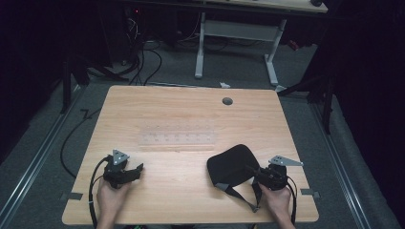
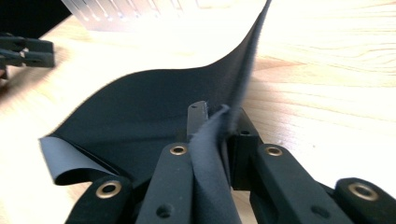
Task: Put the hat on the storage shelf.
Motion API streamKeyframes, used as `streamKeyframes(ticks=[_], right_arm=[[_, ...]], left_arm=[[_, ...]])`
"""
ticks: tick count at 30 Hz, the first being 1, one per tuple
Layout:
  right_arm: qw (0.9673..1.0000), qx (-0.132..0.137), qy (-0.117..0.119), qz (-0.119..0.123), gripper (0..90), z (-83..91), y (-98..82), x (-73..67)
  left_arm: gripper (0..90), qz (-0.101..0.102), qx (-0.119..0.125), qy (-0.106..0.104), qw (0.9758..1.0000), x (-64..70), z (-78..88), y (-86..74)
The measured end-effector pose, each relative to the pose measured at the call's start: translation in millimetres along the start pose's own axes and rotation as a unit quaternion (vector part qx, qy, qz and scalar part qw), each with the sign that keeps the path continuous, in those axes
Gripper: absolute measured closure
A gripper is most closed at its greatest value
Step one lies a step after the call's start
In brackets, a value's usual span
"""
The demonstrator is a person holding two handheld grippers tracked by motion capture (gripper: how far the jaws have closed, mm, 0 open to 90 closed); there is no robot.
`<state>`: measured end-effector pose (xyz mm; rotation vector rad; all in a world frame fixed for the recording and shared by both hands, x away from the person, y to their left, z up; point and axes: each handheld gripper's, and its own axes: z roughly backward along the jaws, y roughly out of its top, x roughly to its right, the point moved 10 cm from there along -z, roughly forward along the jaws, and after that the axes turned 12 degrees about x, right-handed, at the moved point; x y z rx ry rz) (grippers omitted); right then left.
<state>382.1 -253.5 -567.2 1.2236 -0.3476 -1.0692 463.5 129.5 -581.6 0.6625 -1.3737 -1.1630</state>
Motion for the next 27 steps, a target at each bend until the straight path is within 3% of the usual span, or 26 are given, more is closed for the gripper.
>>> streamKeyframes(ticks=[9, 13, 17, 27], right_arm=[[0.9997, 0.010, 0.013, -0.016, 83.5, 2.6, 4.5, -5.3], [0.9996, 0.013, 0.018, -0.019, 83.6, 3.2, 6.9, -6.6], [0.9997, 0.013, 0.020, -0.008, 83.7, 4.0, 9.8, -9.4], [0.9992, 0.021, 0.030, -0.014, 83.6, 5.3, 20.4, -16.5]], left_arm=[[29.0, 0.001, -0.001, -0.002, 1.0000, 0.6, -0.1, -0.3], [24.1, 0.000, -0.010, -0.010, 0.9999, 3.0, 0.0, -2.6], [20.9, 0.001, -0.014, -0.013, 0.9998, 4.3, -0.2, -3.7], [17.4, -0.002, -0.016, -0.009, 0.9998, 3.3, 0.0, -4.6]])
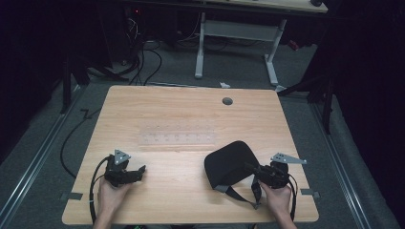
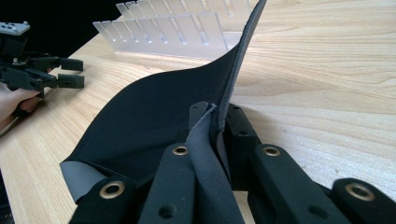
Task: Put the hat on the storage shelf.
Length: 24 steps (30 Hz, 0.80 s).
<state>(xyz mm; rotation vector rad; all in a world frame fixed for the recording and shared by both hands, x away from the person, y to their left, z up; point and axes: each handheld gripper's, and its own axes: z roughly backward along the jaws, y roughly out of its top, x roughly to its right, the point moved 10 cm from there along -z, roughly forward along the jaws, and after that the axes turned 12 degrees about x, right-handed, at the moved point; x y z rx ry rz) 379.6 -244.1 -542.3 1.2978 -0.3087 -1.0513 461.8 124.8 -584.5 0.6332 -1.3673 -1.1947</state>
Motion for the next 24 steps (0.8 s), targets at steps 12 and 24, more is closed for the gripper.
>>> streamKeyframes(ticks=[12, 24], right_arm=[[0.9998, -0.002, 0.017, 0.009, 83.7, -8.2, 10.6, -14.9], [0.9992, -0.007, 0.041, 0.001, 83.7, -19.2, 11.0, -31.2]], left_arm=[[20.1, -0.006, -0.016, -0.029, 0.9994, 12.6, 7.5, -5.5], [21.3, -0.020, -0.025, -0.113, 0.9931, 63.4, 25.1, -11.6]])
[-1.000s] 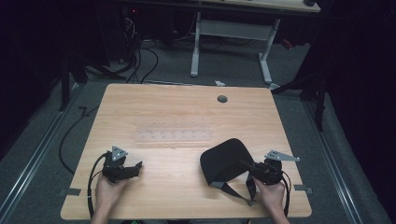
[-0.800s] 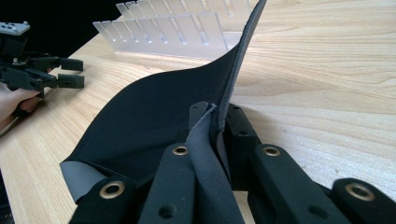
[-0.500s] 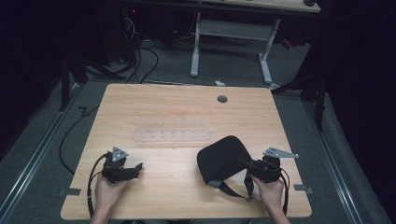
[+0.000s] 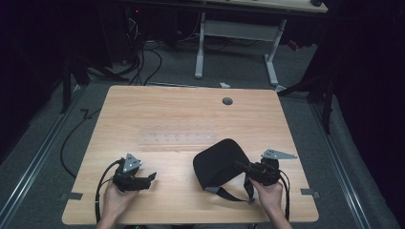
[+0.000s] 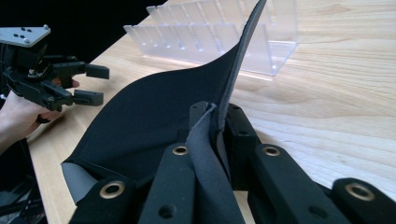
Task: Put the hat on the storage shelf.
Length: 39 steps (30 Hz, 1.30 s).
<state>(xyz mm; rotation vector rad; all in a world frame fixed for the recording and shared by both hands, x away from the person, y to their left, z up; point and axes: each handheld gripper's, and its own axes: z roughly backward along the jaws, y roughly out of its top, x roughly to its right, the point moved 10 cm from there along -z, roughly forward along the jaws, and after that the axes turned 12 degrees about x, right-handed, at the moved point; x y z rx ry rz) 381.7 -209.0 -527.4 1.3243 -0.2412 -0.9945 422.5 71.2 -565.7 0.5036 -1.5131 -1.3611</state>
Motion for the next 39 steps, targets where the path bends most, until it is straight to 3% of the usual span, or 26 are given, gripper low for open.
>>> streamKeyframes(ticks=[4, 10, 13, 21, 29, 39], right_arm=[[1.0000, -0.003, 0.007, -0.003, 83.7, -5.2, -1.6, -7.3], [0.9998, -0.010, 0.014, -0.008, 83.6, -14.6, -4.6, -15.3], [0.9997, -0.012, 0.019, -0.006, 83.6, -17.2, -5.5, -19.6], [0.9994, -0.015, 0.027, -0.012, 83.5, -20.8, -4.8, -27.2], [0.9991, -0.022, 0.032, -0.018, 83.4, -24.0, -5.7, -32.0], [0.9985, -0.030, 0.043, -0.015, 83.4, -30.1, -9.1, -39.9]], left_arm=[[22.2, -0.008, -0.009, -0.021, 0.9997, 15.8, -1.8, -3.6], [21.9, -0.001, -0.009, -0.058, 0.9983, 43.3, 1.9, -1.9], [21.5, 0.007, -0.006, -0.076, 0.9970, 57.6, 5.2, 0.8], [20.6, -0.005, -0.011, -0.114, 0.9934, 87.9, 8.2, -0.9], [19.6, -0.008, -0.011, -0.128, 0.9917, 100.2, 9.8, -4.4], [18.5, -0.009, -0.012, -0.132, 0.9912, 104.5, 9.7, -7.5]])
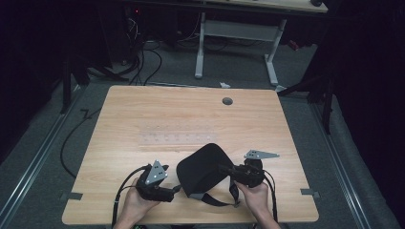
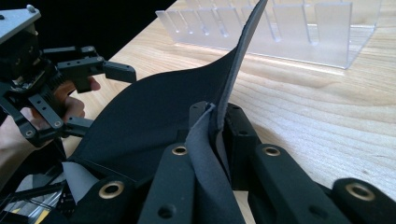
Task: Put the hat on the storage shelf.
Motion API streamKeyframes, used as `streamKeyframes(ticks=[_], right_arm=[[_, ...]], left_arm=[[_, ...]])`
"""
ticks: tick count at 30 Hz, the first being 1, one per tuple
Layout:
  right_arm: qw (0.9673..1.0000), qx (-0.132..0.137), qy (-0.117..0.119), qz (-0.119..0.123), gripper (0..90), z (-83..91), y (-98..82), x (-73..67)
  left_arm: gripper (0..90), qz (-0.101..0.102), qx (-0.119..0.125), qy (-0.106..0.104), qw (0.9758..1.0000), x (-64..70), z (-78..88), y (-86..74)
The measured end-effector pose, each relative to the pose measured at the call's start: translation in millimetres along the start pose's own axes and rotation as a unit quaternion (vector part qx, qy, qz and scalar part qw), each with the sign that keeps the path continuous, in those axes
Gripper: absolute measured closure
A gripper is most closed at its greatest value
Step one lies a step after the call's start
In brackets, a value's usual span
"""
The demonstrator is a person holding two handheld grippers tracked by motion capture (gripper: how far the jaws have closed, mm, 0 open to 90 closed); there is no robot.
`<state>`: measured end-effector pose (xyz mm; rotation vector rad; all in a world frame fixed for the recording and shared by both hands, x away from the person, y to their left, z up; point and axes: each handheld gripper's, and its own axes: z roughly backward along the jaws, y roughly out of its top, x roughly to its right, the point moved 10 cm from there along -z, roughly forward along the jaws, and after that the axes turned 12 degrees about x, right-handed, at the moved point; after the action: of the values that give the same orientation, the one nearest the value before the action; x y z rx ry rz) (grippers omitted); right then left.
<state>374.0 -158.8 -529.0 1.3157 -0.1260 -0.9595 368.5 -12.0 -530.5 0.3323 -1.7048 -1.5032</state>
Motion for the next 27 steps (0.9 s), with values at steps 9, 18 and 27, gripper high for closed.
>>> streamKeyframes(ticks=[9, 18, 27], right_arm=[[0.9999, -0.011, 0.001, 0.001, 83.3, -3.2, -1.6, -2.4], [0.9996, -0.027, -0.004, -0.005, 83.0, -8.1, -4.5, -4.5], [0.9992, -0.037, -0.010, -0.006, 82.8, -10.6, -4.8, -5.2]], left_arm=[[18.6, -0.007, 0.004, -0.008, 0.9999, 5.6, -1.2, -0.2], [18.5, -0.041, 0.002, -0.010, 0.9991, 12.0, -1.4, -3.8], [19.4, -0.056, 0.009, -0.013, 0.9983, 14.5, -1.9, -3.5]])
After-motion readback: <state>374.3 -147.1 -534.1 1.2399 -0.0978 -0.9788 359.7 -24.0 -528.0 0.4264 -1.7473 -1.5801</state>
